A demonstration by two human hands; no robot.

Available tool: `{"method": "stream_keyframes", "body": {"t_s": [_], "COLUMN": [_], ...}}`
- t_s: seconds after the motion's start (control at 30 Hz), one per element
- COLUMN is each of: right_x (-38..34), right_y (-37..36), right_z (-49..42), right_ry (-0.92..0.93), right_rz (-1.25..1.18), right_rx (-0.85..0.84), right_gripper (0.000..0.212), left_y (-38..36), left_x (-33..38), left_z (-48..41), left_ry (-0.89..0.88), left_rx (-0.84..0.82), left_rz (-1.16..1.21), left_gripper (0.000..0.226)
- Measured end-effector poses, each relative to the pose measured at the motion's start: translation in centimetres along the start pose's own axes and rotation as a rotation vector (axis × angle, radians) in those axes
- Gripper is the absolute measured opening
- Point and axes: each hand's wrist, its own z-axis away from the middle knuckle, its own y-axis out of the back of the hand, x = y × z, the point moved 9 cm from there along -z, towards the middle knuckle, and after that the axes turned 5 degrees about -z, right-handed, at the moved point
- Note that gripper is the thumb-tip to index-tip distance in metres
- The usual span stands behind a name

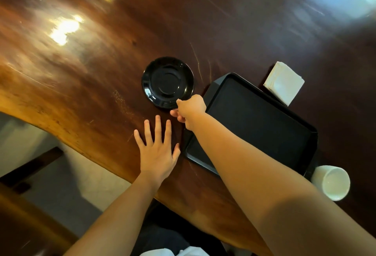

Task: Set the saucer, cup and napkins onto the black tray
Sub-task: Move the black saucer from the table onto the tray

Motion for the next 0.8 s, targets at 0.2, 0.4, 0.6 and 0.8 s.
{"method": "stream_keyframes", "body": {"t_s": [0.2, 0.4, 0.6, 0.8], "right_x": [-0.4, 0.1, 1.8, 3.6], "right_y": [-0.5, 1.8, 6.0, 11.2], "right_z": [1.0, 2.4, 3.3, 4.1], "right_ry": [-0.049, -0.05, 0.035, 0.05], "right_rz": [-0.125, -0.193, -0.371, -0.493], "right_rx": [-0.127, -0.229, -0.346, -0.376], "right_gripper": [0.04, 0.014, 0.016, 0.023], "left_y": [-0.5, -1.3, -1.9, -2.5], "left_x": [-0.1, 0.0, 0.6, 2.0], "left_z": [0.7, 2.3, 3.5, 6.6], "left_ry": [-0.008, 0.018, 0.11, 0.218], "left_rx": [0.014, 0.015, 0.004, 0.021], "left_rz": [-0.015, -0.012, 0.027, 0.077], "left_gripper": [0.075, 0.076, 0.071, 0.071]}}
